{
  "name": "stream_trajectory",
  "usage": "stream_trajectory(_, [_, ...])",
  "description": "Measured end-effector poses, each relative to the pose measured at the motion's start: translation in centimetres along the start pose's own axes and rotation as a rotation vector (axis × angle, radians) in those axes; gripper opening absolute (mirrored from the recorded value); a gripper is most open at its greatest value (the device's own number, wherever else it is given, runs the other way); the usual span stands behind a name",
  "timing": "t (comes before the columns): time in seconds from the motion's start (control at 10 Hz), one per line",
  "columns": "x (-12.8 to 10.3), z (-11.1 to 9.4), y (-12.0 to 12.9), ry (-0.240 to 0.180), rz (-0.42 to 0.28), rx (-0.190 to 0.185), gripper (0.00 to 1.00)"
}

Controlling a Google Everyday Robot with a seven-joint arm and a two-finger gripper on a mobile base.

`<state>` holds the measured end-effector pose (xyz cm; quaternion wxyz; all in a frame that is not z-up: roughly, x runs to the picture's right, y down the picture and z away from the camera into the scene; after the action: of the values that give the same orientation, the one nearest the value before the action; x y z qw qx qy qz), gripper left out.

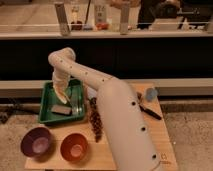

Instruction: Place banana in metal cup

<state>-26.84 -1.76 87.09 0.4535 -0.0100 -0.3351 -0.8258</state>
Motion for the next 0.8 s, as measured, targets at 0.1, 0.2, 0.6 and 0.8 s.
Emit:
stream_trajectory(0.1, [0.2,-0.2,-0.2,0.002,-0.005,-0.002,0.00])
stream_trajectory(0.2, [0.3,-0.4,-0.3,0.004,-0.008,-0.004,0.00])
stream_trajectory(0.6, [0.8,-1.7,-0.2,0.019,-0.016,-0.016,0.00])
stream_trajectory(0.8, [0.7,-2.2,0.0,0.026,-0.019,-0.019,0.00])
